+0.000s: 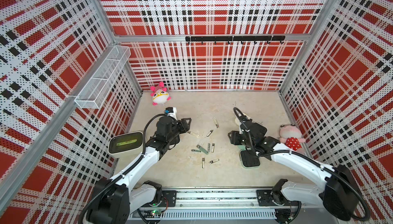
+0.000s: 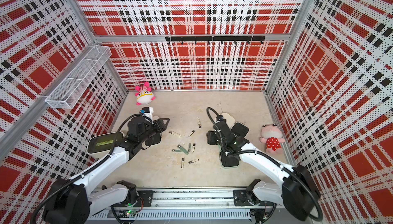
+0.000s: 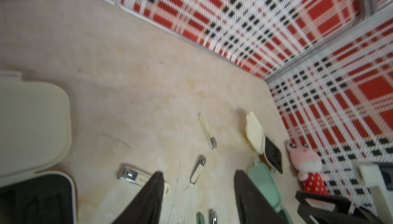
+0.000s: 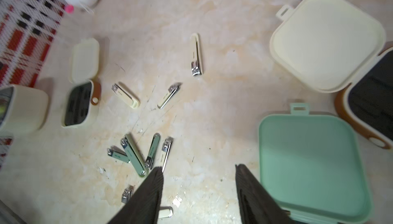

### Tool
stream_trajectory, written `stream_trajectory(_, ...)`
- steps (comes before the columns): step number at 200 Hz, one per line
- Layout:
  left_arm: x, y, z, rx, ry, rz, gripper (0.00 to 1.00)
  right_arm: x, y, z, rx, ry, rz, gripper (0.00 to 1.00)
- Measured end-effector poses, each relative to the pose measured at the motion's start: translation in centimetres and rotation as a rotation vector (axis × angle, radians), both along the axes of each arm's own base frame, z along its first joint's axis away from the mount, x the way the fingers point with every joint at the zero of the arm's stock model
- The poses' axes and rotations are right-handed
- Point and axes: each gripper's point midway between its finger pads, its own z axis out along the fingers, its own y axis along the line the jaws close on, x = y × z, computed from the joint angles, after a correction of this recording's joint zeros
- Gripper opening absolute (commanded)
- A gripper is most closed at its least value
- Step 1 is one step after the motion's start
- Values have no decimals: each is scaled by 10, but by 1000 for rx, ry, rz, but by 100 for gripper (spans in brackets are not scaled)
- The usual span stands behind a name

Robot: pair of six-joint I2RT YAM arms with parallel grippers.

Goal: Organize nail clipper sets
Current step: Pick up the nail clipper from the center of the board.

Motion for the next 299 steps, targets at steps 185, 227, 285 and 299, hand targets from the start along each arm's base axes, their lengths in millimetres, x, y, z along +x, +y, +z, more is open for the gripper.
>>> stream_trajectory(185,-10,175,-55,-149,166,457,79,35,186,-36,-231,44,425,56)
stream_trajectory(227,-11,170,-59,-169,182,433,79,31,181,-55,-271,88,454,59)
stream_trajectory(285,-11,168,-58,-180,178,425,78,8,182,-78,-340,145,519,55)
stream_trajectory(299,-11,168,-58,-182,177,424,78,2,183,-79,-348,150,533,52)
